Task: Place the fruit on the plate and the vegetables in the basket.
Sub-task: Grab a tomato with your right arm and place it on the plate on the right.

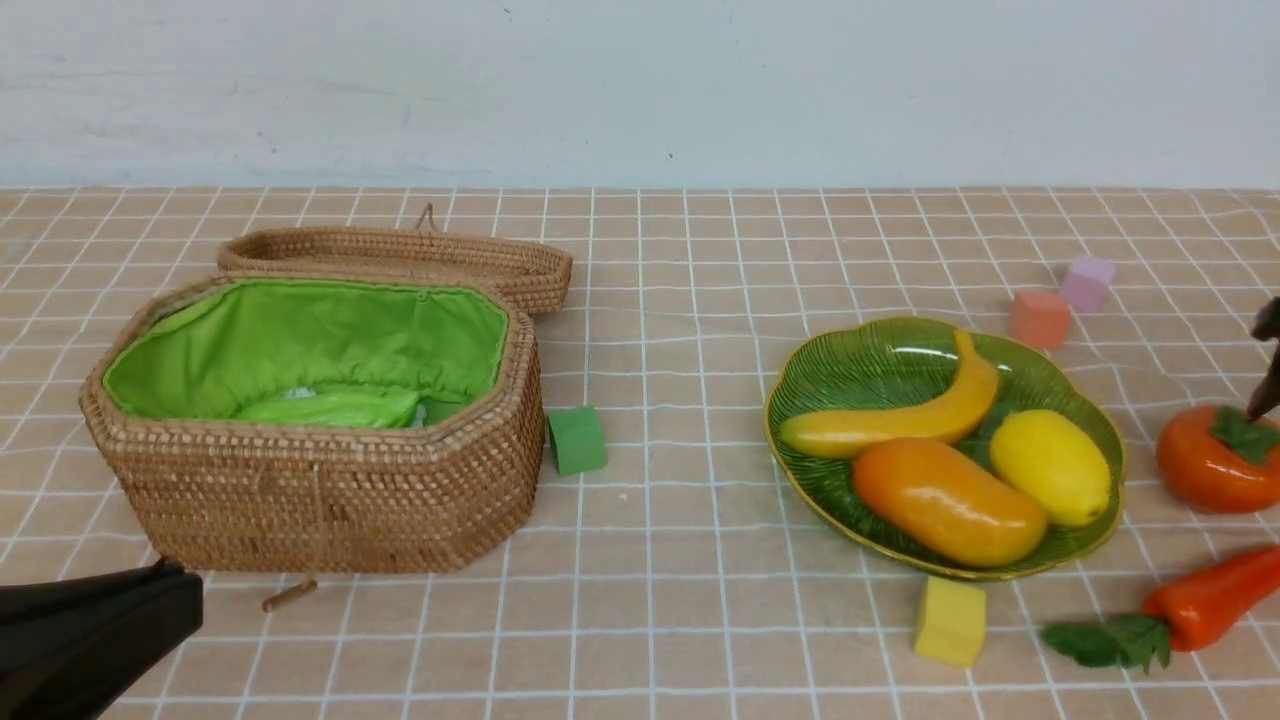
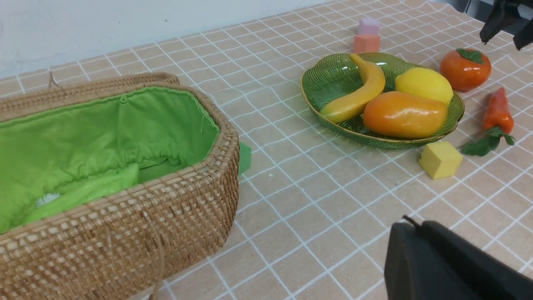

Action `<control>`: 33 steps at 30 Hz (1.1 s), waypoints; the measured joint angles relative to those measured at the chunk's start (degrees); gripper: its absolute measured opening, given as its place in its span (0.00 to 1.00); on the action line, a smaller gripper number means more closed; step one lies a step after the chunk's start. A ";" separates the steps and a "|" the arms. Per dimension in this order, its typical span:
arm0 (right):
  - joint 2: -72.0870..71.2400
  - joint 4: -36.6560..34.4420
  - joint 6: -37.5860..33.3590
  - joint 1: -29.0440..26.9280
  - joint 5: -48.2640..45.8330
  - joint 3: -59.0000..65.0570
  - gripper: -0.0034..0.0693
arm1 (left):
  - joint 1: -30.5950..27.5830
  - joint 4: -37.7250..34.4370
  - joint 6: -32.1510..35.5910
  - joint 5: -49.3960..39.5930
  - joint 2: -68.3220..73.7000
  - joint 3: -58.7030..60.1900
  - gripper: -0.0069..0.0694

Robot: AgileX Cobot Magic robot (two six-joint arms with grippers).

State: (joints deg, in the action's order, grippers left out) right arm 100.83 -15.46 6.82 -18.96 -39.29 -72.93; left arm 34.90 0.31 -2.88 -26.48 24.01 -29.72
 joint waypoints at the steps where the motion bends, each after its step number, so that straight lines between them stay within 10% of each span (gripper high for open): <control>1: 0.57 -2.02 -1.93 -1.15 0.30 0.00 0.88 | 0.00 0.00 0.03 0.00 0.00 0.00 0.08; 12: 9.90 -25.87 -21.93 -6.89 0.42 0.00 0.88 | 0.00 0.17 0.43 0.44 0.00 0.00 0.08; 33: 11.09 -36.80 -37.27 -6.94 -0.41 -0.49 0.66 | 0.00 0.23 0.66 0.49 0.00 0.00 0.08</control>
State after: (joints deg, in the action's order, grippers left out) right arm 111.92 -52.26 -30.44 -25.90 -39.70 -73.42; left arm 34.90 0.54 -2.22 -25.99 24.01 -29.72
